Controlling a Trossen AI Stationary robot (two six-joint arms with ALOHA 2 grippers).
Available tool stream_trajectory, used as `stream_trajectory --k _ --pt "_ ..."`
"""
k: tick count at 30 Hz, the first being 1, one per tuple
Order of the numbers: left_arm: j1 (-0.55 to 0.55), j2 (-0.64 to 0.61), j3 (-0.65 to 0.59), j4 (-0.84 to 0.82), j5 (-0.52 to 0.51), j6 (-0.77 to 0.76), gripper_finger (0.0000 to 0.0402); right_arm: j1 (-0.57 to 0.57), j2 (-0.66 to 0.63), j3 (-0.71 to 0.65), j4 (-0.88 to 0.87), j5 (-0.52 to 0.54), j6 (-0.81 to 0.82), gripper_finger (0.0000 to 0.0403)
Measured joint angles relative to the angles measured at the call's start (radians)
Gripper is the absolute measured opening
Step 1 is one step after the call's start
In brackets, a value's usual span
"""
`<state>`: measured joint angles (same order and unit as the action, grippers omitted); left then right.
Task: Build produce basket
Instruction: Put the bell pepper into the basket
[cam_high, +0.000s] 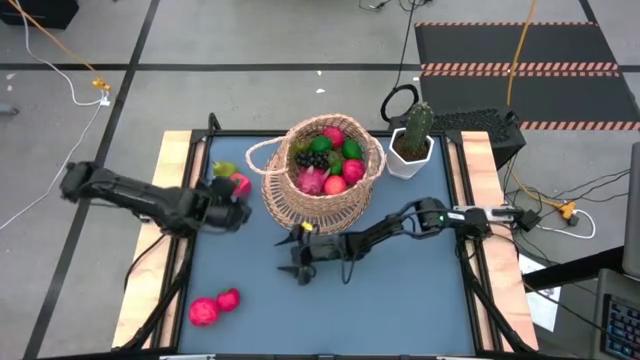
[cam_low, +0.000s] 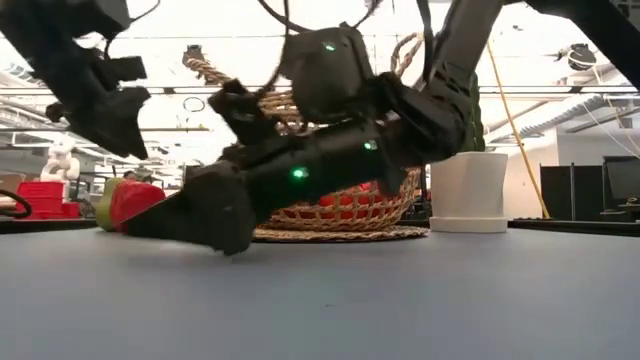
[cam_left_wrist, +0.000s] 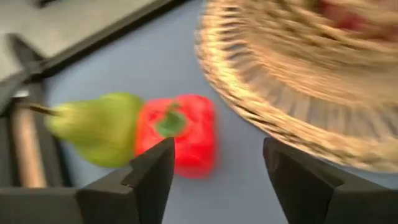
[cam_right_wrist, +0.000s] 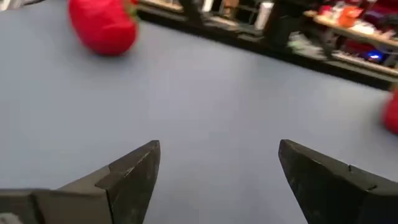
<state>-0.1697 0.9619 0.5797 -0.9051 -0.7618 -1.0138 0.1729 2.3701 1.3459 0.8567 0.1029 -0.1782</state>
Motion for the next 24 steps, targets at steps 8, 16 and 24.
stream_trajectory --k 8,16,24 --pt "0.286 0.000 0.000 0.110 0.055 0.247 0.0228 -0.041 -0.008 -0.039 0.043 0.000 0.062 0.0320" --pt "0.436 0.019 0.000 0.212 0.159 0.442 0.0146 -0.041 -0.009 -0.038 0.022 -0.003 0.062 0.0320" --pt "0.521 0.123 0.000 0.224 0.243 0.536 0.0134 -0.041 -0.010 -0.038 0.021 -0.003 0.089 0.0320"
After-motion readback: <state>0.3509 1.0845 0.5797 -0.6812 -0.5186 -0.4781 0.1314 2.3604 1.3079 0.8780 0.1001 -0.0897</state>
